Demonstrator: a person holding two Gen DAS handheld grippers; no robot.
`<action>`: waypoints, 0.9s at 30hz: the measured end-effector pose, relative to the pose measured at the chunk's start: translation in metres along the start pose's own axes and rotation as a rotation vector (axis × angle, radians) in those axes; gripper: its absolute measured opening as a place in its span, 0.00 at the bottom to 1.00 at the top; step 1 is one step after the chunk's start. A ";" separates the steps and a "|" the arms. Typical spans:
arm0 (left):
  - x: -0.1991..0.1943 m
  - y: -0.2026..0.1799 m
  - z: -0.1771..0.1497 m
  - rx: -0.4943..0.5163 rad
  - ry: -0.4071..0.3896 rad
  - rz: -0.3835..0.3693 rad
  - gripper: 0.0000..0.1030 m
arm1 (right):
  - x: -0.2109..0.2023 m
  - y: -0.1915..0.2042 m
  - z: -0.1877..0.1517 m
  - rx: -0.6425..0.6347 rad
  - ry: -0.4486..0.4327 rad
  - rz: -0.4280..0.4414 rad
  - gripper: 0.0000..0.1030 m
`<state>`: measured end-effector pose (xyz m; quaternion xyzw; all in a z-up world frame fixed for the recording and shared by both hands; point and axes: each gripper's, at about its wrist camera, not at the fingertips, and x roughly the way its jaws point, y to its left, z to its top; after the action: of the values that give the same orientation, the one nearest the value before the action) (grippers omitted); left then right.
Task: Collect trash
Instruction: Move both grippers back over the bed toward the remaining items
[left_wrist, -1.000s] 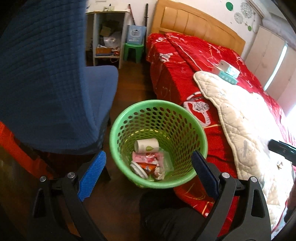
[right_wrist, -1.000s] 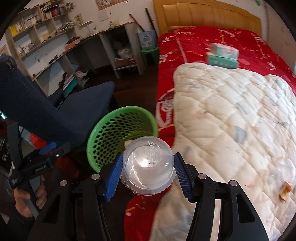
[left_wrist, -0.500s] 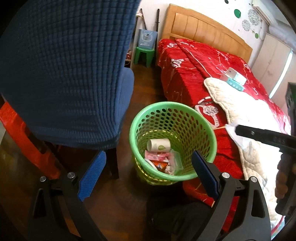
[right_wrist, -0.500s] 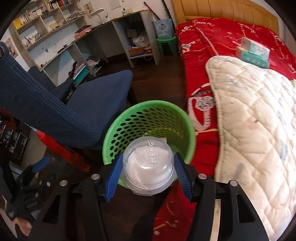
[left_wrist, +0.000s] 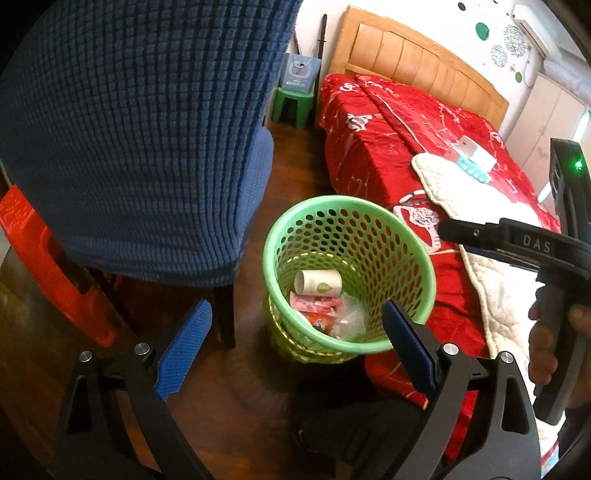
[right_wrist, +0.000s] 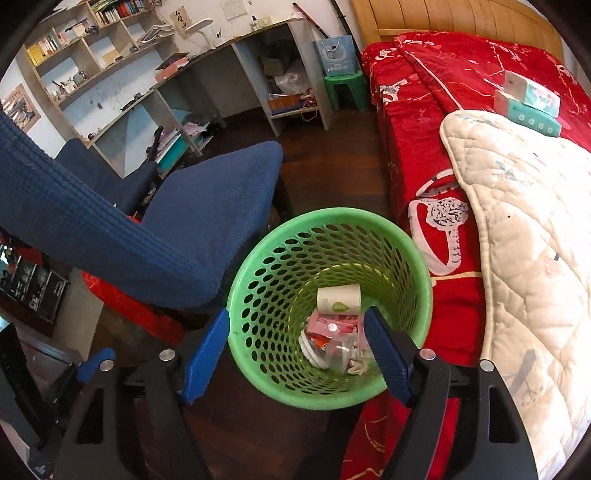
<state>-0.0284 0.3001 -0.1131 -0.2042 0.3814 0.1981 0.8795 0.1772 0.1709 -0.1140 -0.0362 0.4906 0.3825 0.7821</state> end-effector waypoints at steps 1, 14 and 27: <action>0.000 -0.001 0.000 0.001 -0.002 -0.001 0.89 | -0.003 -0.001 -0.001 -0.006 -0.004 -0.006 0.70; -0.005 -0.038 0.001 0.055 -0.004 -0.048 0.89 | -0.072 -0.052 -0.035 0.002 -0.089 -0.140 0.83; -0.001 -0.092 -0.005 0.139 0.022 -0.115 0.89 | -0.164 -0.148 -0.092 0.165 -0.166 -0.284 0.83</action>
<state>0.0141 0.2204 -0.0963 -0.1664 0.3917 0.1181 0.8972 0.1664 -0.0655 -0.0785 -0.0092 0.4439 0.2284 0.8664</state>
